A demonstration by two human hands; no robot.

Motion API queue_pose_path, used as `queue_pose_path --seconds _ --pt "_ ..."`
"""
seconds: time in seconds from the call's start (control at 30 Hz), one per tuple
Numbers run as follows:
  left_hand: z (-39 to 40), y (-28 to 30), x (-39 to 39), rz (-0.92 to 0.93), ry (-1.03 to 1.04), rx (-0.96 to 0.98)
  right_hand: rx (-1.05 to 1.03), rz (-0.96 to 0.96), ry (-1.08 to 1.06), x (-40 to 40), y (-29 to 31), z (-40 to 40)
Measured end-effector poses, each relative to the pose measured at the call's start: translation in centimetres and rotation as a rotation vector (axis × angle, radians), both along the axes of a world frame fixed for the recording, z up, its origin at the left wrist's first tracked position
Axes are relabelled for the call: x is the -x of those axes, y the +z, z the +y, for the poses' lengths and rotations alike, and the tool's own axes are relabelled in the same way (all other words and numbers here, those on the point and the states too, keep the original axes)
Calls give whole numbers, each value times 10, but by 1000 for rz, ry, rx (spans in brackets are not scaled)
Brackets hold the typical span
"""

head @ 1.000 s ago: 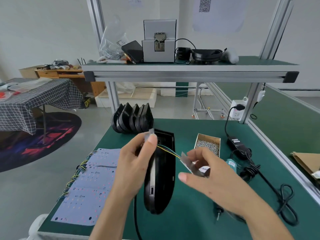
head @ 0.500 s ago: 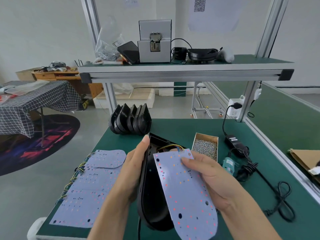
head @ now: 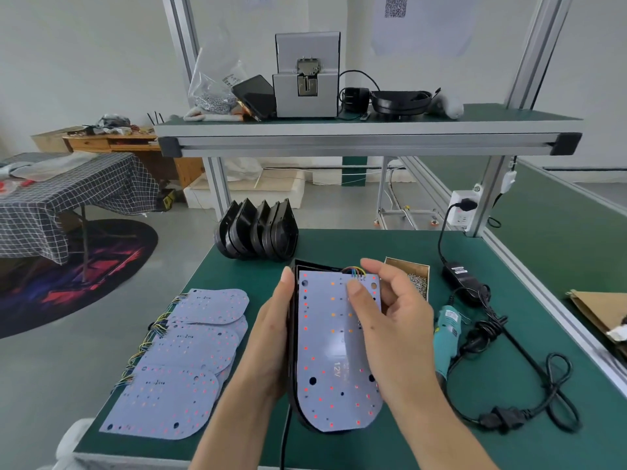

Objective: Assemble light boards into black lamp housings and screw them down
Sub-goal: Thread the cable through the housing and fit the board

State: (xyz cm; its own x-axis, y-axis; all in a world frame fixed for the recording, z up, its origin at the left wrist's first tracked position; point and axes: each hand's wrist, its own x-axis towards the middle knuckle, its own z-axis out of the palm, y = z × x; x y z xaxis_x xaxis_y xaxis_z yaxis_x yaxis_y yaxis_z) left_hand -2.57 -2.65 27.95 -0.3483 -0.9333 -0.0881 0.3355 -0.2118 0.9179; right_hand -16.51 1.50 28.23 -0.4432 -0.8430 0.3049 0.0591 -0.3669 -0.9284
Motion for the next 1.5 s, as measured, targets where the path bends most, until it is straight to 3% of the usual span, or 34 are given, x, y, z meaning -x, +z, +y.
queue_pose_path --seconds 0.23,0.43,0.57,0.83,1.13,1.23,1.5 --pt "0 -4 3 -15 37 27 99 264 -172 -9 0 4" --pt "1 -7 6 -4 72 31 134 695 -392 -13 -2 6" --pt "2 -8 6 18 60 47 138 823 -534 -13 -1 6" --pt "5 -12 7 68 108 106 156 711 -502 -14 -10 0" --pt "10 -11 15 90 178 113 141 819 -552 -16 -18 -5" --pt "8 -14 12 58 201 114 107 849 -452 -9 -21 -1" --pt "10 -22 20 42 255 87 -240 603 -4 -19 -13 29"
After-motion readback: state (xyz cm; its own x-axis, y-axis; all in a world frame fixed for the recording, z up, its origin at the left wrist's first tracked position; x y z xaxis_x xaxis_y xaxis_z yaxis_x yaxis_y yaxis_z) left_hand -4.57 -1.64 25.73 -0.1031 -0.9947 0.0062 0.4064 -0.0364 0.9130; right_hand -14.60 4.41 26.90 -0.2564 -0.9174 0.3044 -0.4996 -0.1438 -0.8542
